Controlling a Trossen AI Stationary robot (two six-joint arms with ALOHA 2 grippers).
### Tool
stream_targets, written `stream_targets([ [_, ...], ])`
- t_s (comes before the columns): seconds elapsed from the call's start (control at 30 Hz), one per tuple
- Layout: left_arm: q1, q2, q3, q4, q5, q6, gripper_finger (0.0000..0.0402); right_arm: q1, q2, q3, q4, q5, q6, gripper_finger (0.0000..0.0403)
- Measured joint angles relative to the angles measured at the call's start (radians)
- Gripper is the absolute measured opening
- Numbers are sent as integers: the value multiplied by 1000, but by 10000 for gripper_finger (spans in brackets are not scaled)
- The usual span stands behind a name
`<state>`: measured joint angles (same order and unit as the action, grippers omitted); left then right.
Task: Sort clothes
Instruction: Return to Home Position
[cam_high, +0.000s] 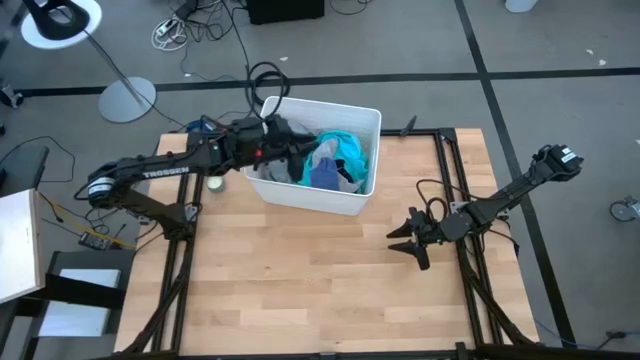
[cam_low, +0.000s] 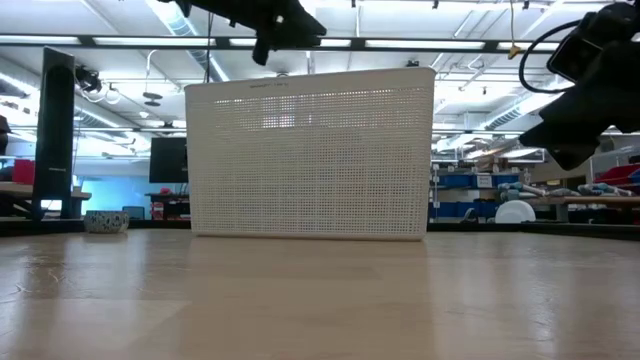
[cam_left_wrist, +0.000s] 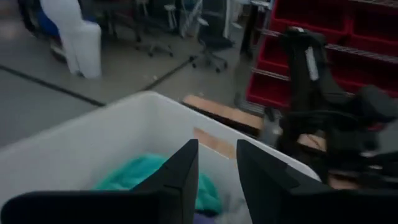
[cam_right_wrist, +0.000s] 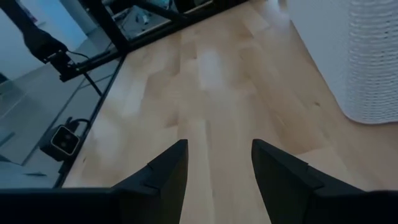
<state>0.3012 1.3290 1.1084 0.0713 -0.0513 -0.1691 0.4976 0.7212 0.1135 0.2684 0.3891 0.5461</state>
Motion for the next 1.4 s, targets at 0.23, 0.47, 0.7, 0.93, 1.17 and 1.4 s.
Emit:
stream_targets([
  [0.23, -71, -160, -9, -207, -8, 29, 117, -8, -6, 0, -11, -7, -34, 178],
  [0.47, -263, -384, -255, 25, -25, 108, 117, -44, -45, 0, -57, 101, -97, 179],
  [0.7, -398, -589, -561, 221, -22, 57, 117, -108, -121, 0, -136, 116, -106, 179],
  [0.93, -435, -684, -725, 248, -17, -68, 117, -191, -191, 0, -180, 37, -152, 179],
  [1.17, -474, -682, -925, 597, 11, -18, 117, -274, -266, 0, -169, -104, -244, 179],
  [1.4, -479, -682, -1074, 798, 41, -17, 117, -379, -324, 0, -184, -248, -298, 178],
])
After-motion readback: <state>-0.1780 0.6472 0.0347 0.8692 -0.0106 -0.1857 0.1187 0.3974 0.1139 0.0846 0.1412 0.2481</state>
